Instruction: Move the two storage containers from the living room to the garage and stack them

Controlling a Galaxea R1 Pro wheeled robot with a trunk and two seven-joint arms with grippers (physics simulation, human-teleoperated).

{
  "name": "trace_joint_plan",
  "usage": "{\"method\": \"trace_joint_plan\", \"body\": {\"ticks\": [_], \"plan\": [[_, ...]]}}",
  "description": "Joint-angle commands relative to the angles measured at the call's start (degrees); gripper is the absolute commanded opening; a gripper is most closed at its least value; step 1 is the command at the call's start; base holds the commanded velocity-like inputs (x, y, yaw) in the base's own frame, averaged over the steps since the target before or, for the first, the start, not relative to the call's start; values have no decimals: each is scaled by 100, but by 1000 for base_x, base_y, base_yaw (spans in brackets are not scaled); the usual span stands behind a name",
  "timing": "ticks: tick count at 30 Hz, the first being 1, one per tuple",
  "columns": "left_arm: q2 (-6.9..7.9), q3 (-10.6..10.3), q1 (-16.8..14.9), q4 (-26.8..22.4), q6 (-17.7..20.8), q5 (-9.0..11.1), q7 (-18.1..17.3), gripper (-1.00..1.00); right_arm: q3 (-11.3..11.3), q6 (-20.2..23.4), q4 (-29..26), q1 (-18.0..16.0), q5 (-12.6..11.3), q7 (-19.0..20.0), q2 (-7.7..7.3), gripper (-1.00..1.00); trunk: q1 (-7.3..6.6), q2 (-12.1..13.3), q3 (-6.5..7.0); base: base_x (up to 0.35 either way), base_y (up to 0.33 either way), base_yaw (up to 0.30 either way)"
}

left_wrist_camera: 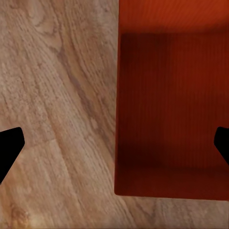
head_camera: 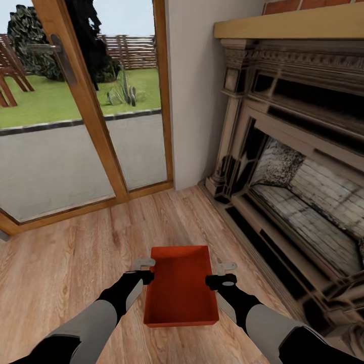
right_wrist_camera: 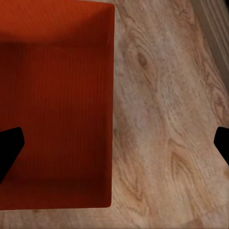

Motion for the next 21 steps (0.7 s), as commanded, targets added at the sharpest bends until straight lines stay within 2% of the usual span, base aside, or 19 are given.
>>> {"method": "trace_joint_plan", "body": {"ticks": [1, 8, 21], "plan": [[0, -11, 0, -5, 28, 33, 26, 100, 48, 24, -9, -3, -35, -36, -2, 100, 22, -44, -22, 0, 0, 0], [7, -1, 0, 259, -19, 49, 26, 100, 46, 16, -9, -2, -43, -36, -2, 100, 176, -324, -148, 0, 0, 0], [9, 8, 0, 288, -22, 40, 26, 100, 46, 16, -9, -1, -43, -36, -2, 100, 461, -846, -382, 0, 0, 0]]}}
